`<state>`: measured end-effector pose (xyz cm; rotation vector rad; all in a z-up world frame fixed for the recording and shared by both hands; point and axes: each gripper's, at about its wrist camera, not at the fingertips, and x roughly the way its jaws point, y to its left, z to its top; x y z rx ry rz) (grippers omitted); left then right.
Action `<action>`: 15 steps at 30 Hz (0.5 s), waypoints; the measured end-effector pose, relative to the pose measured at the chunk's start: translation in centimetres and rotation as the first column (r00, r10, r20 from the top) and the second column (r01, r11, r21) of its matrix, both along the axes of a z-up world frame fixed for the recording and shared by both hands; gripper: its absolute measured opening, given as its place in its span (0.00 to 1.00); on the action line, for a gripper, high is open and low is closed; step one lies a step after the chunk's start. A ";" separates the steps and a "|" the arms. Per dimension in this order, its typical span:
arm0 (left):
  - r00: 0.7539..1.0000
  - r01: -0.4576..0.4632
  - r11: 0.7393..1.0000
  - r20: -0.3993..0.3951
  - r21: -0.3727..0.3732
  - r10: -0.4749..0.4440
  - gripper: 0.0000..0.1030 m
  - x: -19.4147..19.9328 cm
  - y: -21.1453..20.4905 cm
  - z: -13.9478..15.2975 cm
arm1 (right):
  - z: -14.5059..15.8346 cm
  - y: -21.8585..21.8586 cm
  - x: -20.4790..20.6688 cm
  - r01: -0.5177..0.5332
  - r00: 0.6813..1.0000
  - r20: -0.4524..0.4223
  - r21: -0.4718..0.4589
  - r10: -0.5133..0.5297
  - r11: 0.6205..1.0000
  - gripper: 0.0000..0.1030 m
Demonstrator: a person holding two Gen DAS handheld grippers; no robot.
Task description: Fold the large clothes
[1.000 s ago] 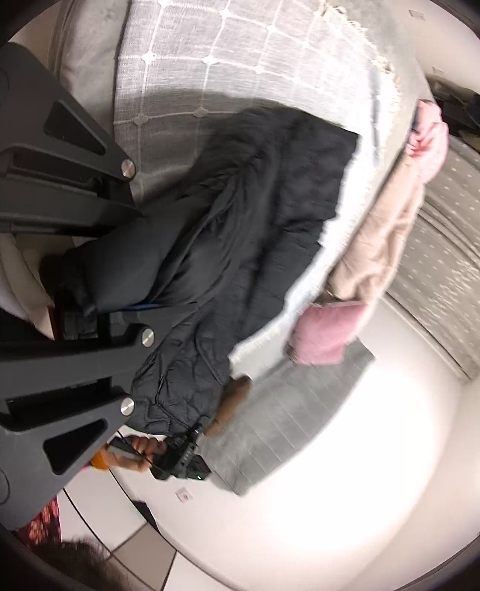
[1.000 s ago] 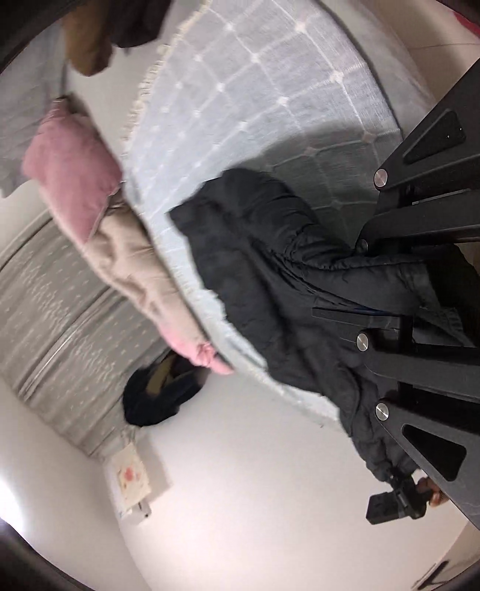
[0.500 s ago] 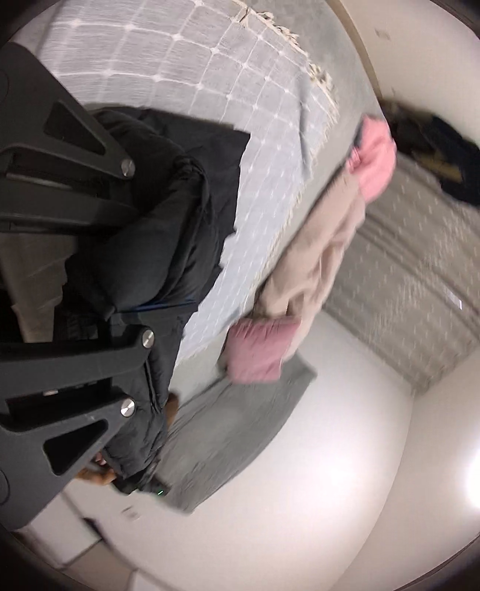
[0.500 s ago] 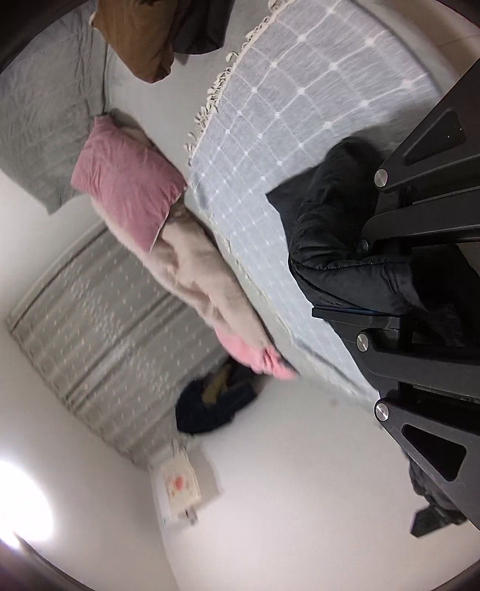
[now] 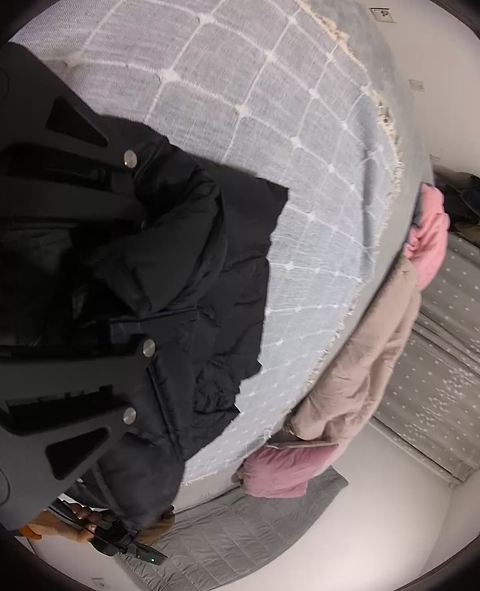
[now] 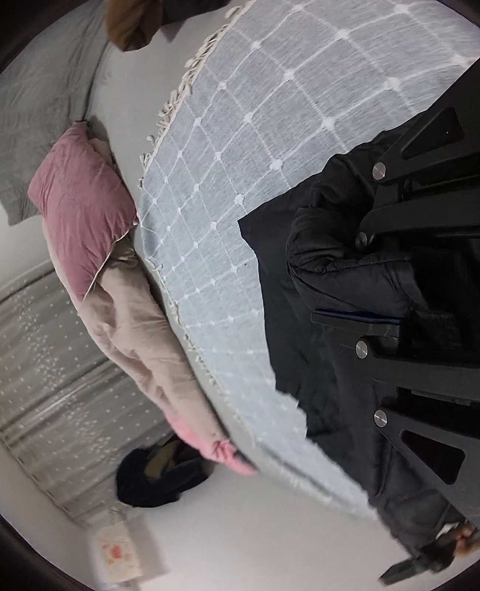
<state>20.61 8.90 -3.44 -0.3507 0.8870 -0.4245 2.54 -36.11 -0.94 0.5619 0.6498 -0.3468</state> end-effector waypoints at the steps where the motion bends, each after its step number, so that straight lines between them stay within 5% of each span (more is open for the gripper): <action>1: 1.000 -0.006 1.000 -0.024 -0.002 0.005 0.23 0.3 -0.2 -0.2 | -0.5 0.0 0.6 -0.010 1.000 -0.026 -0.001 0.010 1.000 0.19; 5: 0.996 -0.038 0.999 -0.078 -0.029 0.036 0.37 -0.4 0.1 1.5 | -0.4 -0.2 0.9 -0.012 0.997 -0.075 0.046 0.015 0.999 0.24; 9: 0.998 -0.015 0.996 -0.058 -0.087 0.010 0.60 -2.5 0.4 3.5 | 1.4 -0.2 -2.5 -0.006 1.000 -0.003 0.149 0.006 0.989 0.53; 11: 0.999 0.008 0.998 -0.041 -0.057 -0.011 0.67 -4.0 0.4 4.7 | 2.5 0.5 -4.1 -0.003 1.000 -0.013 0.130 0.004 0.991 0.65; 15: 0.997 0.072 0.995 0.023 0.074 -0.074 0.74 -6.0 -0.4 6.4 | 4.5 2.9 -5.5 -0.095 0.993 -0.066 0.036 0.097 0.995 0.68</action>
